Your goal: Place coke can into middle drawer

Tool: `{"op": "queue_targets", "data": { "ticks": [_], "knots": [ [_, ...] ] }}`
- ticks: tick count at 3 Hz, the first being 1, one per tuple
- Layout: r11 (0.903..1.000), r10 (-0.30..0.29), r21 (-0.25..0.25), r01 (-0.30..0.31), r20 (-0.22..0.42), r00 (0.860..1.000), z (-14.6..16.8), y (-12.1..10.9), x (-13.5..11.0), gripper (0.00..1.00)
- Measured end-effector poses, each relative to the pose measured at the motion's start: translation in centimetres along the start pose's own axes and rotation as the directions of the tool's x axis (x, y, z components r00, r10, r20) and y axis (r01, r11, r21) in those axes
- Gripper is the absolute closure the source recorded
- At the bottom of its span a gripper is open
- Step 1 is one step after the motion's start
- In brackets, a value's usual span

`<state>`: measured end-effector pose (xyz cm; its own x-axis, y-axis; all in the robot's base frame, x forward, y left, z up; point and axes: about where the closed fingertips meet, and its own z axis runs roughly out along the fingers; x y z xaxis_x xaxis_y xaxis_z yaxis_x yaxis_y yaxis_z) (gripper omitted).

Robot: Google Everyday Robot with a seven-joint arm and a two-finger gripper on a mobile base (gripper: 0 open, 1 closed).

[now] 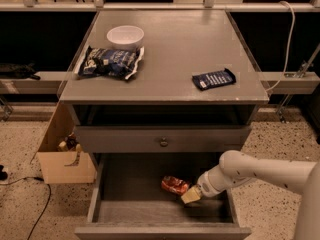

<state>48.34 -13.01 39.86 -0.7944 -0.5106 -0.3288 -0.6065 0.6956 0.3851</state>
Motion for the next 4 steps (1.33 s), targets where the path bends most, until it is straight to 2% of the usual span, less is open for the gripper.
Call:
{"op": "queue_targets", "data": {
  "ticks": [1,2,3,4],
  "knots": [
    [0.9996,0.016,-0.02,-0.018,-0.059,0.998,3.9,-0.77,0.57,1.0],
    [0.9994,0.017,-0.027,-0.019,-0.068,0.998,4.58,-0.68,0.75,1.0],
    [0.9994,0.017,-0.027,-0.019,-0.068,0.998,4.58,-0.68,0.75,0.82],
    [0.9994,0.017,-0.028,-0.019,-0.068,0.998,4.58,-0.67,0.75,0.57]
  ]
}}
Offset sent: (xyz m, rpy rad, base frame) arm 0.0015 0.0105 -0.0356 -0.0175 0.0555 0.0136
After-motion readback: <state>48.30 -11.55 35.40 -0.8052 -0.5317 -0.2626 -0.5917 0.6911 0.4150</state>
